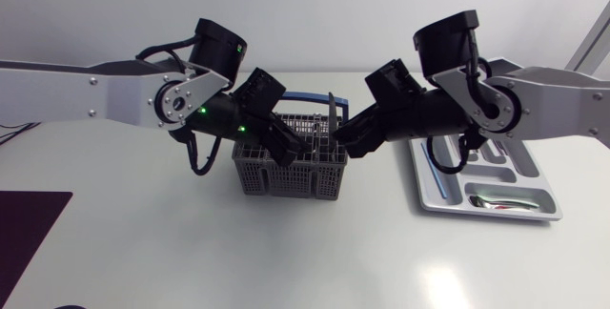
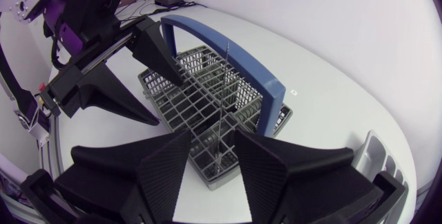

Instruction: Unload the cutlery basket into the drawer organizer.

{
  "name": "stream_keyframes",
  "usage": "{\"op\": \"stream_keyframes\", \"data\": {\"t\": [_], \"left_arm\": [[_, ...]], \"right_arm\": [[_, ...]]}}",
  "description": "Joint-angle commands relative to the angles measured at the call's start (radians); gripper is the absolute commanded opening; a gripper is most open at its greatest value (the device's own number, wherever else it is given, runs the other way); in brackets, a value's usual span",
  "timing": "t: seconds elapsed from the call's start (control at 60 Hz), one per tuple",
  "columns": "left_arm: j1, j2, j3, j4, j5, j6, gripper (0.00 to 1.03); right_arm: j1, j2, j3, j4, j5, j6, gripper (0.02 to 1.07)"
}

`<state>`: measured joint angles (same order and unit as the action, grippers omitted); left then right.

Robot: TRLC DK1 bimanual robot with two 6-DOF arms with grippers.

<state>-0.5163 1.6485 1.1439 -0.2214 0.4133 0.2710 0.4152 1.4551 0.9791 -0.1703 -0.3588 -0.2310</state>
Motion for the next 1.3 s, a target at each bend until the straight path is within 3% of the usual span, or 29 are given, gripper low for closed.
{"op": "stream_keyframes", "data": {"t": [0.0,0.567,1.0,1.283], "left_arm": [[-0.008,0.005,-0.032,0.027,0.005,-0.021,0.95],[-0.031,0.071,-0.03,0.096,0.005,-0.032,0.95],[-0.028,0.083,-0.042,0.128,0.004,-0.038,0.95],[-0.033,0.103,-0.044,0.162,-0.034,-0.052,0.95]], "right_arm": [[0.011,0.031,-0.007,0.029,0.006,0.027,0.51],[0.014,0.082,-0.011,0.095,0.027,0.03,0.5],[0.037,0.134,0.003,0.137,0.069,0.028,0.08],[0.039,0.097,-0.042,0.173,0.089,0.033,0.08]]}}
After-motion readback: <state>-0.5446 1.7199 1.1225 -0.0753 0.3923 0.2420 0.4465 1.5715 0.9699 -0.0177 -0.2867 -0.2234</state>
